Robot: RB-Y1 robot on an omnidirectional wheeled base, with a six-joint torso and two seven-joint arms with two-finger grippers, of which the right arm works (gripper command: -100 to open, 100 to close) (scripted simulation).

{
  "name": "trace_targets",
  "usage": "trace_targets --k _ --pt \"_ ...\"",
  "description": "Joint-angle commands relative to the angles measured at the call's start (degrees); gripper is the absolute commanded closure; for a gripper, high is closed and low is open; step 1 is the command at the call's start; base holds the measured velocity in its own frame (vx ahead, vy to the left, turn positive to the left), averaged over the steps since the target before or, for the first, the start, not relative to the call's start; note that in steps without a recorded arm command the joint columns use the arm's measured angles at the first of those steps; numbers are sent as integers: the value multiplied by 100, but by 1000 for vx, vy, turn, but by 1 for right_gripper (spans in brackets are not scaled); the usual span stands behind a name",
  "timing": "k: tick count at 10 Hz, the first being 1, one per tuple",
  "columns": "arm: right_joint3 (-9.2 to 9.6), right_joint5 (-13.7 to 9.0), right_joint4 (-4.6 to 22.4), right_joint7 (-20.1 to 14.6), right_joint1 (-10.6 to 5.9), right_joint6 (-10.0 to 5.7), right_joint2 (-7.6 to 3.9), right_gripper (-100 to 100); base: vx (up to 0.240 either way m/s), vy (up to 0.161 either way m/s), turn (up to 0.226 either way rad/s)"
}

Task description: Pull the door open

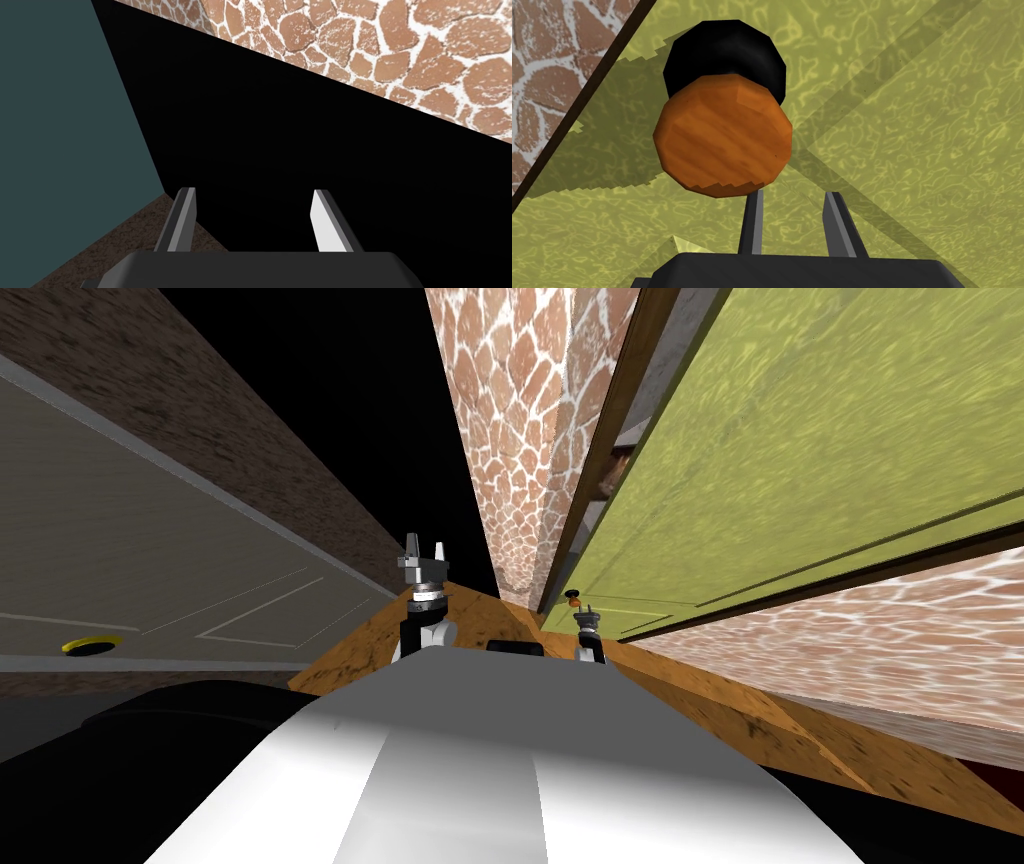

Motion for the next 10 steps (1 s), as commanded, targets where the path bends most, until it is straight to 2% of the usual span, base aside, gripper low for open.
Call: trace_targets --k 1,3,5,6,7,8,10 --pt "208 -98 -59 -286 -52 -8 129 -100 -70 -36 59" --pt "208 -98 -59 -394 -52 -8 129 -100 -38 -18 27" --pt "309 -302 -91 -795 -50 11 139 -100 -48 -13 48" --pt "309 -302 -91 -870 -50 11 139 -100 -51 -17 65" --pt "309 -302 40 -870 -50 11 139 -100 -27 -6 7" --pt "309 -302 -44 -870 -50 11 139 -100 -14 5 -23" --pt "408 -501 -122 -1273 -48 30 149 -100 -49 -19 78"
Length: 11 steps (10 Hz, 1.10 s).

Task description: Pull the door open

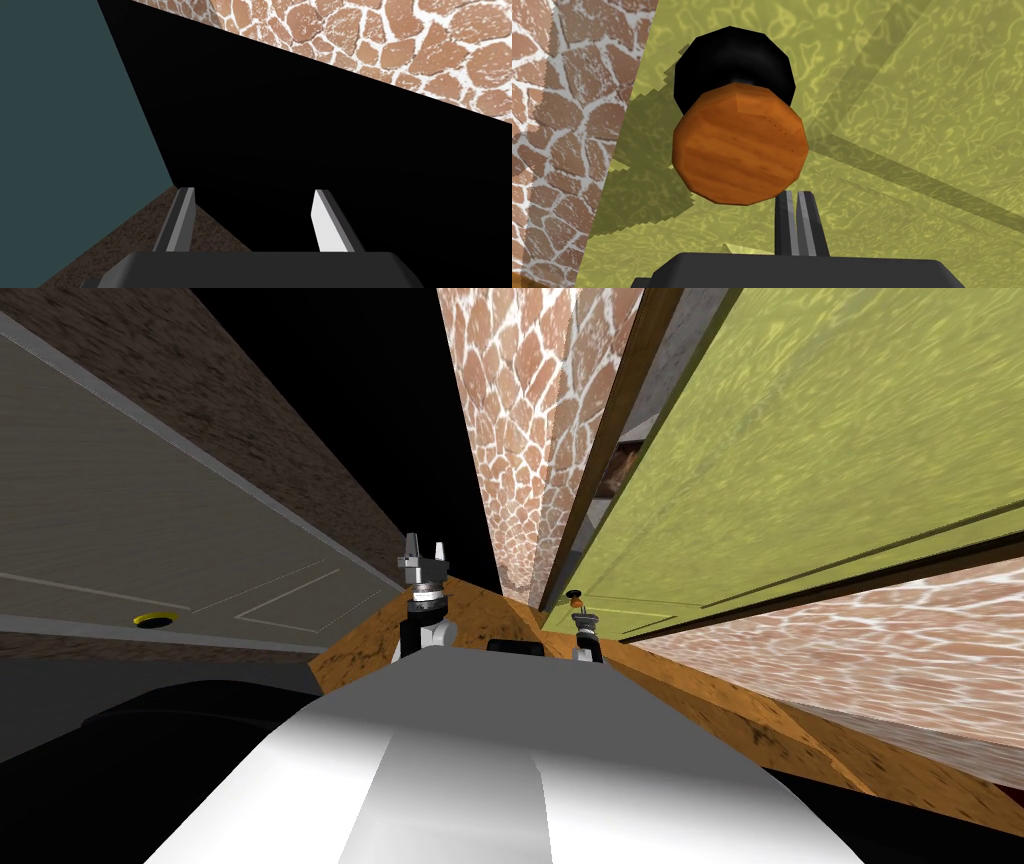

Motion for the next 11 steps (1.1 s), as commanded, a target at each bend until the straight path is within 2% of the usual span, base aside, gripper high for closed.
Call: trace_targets --k 1,2,4,7,9,10,11 --pt "140 -6 11 -192 -144 -66 123 -100 -59 -28 4" --pt "140 -6 11 -192 -144 -66 123 -100 -29 -14 -11" --pt "233 -192 -18 -575 -142 -48 132 -100 -49 -13 65" --pt "275 -277 -31 -889 -141 -39 137 -100 -45 -19 21" --pt "353 -434 -55 -1275 -140 -24 144 -100 -59 -11 31" --pt "353 -434 -55 -1321 -140 -24 144 -100 -29 -36 39" --pt "389 -507 -66 -1511 -139 -16 148 -100 -29 -37 52"
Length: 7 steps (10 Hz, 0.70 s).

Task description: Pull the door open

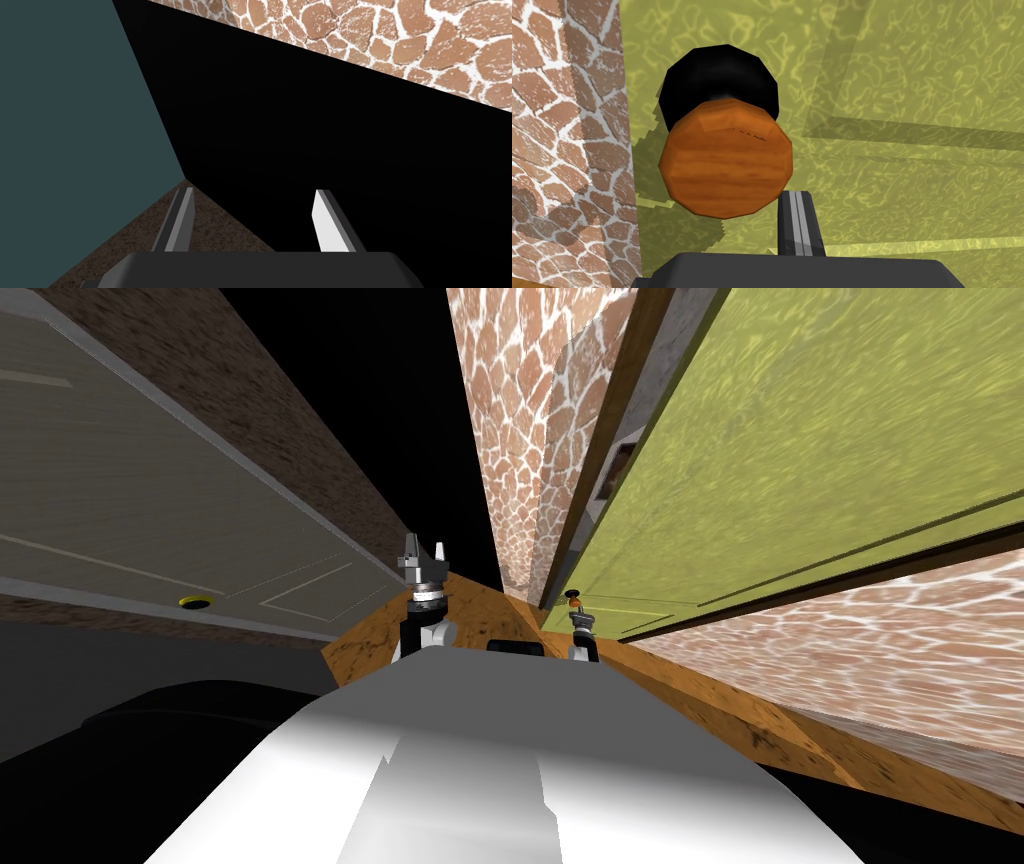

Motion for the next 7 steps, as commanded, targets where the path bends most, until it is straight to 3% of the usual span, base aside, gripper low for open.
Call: trace_targets --k 1,5,7 --pt "114 2 -282 -114 38 69 70 -100 -26 -14 22" --pt "192 -155 -306 -530 40 85 78 -100 -28 -6 24" --pt "192 -155 -306 -530 40 85 78 -100 -21 -11 -12"
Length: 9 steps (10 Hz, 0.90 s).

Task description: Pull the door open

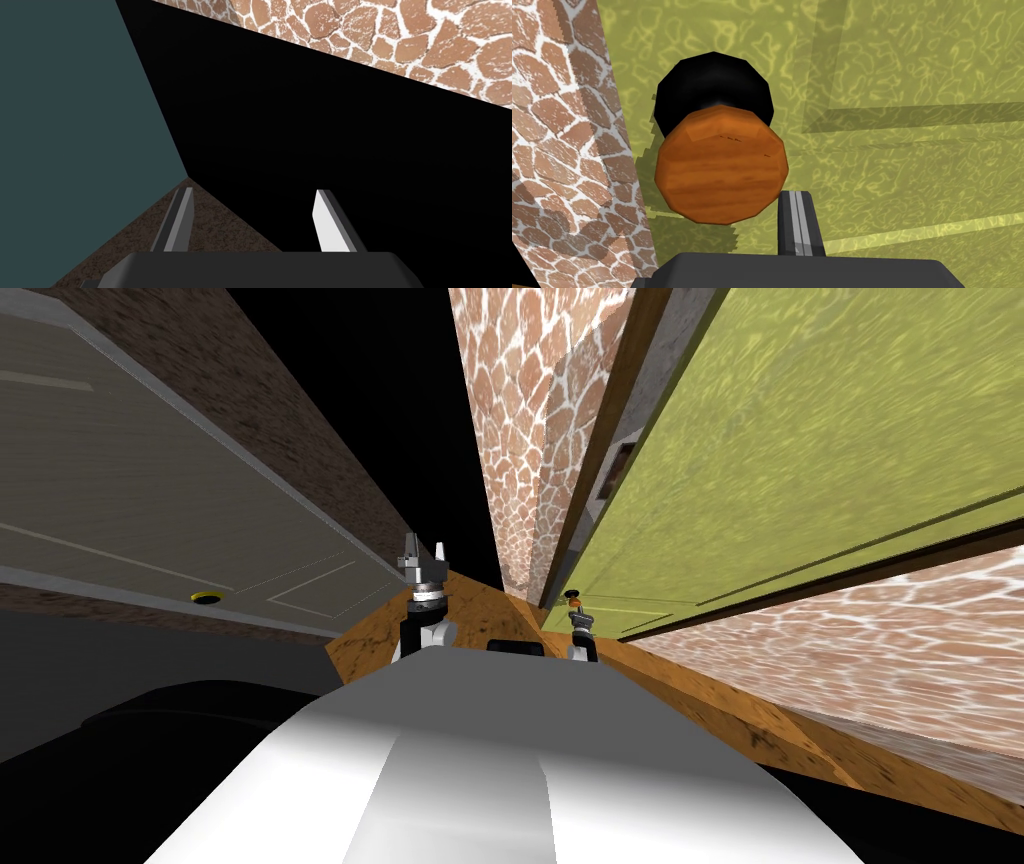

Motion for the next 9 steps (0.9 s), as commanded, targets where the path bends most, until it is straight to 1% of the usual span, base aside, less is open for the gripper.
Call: trace_targets --k 1,2,3,4,5,8,9 --pt "99 36 -263 20 26 94 58 -100 -7 2 -8" --pt "99 36 -263 20 26 94 58 -100 5 0 -2" --pt "139 -45 -275 -183 27 102 62 -100 -22 -12 60" --pt "9 -62 -119 -81 50 109 -33 -100 -10 -34 -17" --pt "-51 -124 -126 -104 -19 292 -83 -100 4 -9 -78" --pt "-93 -167 -168 -99 -103 471 -114 -100 5 28 -22" --pt "-138 -207 -211 -93 -188 650 -145 -100 13 52 -16"
